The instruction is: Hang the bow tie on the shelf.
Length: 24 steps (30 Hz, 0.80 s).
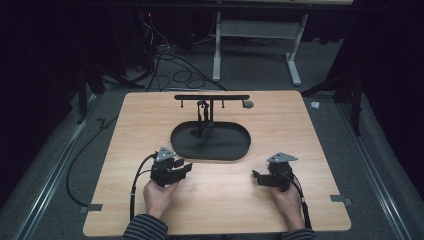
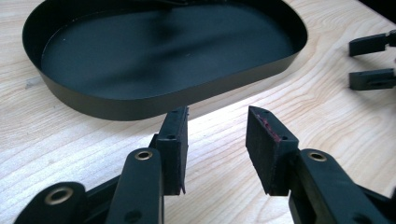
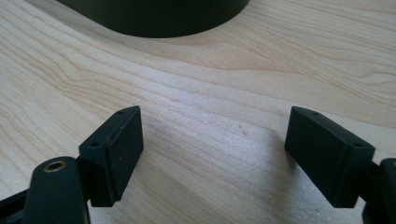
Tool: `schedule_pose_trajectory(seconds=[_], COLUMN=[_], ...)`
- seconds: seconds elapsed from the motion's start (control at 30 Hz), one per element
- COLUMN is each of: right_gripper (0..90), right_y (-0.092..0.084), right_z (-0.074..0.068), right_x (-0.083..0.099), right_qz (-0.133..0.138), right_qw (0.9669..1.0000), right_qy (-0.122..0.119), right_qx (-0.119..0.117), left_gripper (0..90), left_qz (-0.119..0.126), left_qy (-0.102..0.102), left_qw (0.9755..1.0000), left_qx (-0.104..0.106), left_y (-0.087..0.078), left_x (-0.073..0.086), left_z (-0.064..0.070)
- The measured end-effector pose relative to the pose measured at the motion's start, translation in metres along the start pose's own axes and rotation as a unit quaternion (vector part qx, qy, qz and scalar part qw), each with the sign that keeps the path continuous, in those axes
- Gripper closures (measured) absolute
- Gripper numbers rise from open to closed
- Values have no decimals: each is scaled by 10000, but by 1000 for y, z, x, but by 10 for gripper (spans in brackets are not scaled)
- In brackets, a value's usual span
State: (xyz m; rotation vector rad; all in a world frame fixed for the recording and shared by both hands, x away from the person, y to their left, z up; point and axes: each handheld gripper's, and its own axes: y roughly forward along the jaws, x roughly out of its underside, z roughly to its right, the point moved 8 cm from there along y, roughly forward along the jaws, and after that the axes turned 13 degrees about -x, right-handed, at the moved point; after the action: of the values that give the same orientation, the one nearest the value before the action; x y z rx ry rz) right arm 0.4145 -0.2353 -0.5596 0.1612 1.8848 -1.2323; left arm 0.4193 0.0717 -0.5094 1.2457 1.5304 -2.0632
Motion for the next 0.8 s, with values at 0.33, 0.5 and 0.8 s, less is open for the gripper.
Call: schedule_pose_trajectory(seconds=[0.33,0.5,0.8], right_gripper=[207,207,206], right_y=[0,0,0], right_z=[0,0,0], right_x=[0,0,0], right_qz=[-1,-2,-2], right_qw=[10000,10000,10000], right_qy=[-1,-2,2], right_qx=[-1,-1,2], left_gripper=[591,582,573], left_qz=[-135,-184,-210], left_qy=[55,52,240], left_qw=[9999,9998,9992], left_qx=[-42,-85,-237], left_y=[16,24,34], left_x=[4,5,9], left_z=[1,1,4])
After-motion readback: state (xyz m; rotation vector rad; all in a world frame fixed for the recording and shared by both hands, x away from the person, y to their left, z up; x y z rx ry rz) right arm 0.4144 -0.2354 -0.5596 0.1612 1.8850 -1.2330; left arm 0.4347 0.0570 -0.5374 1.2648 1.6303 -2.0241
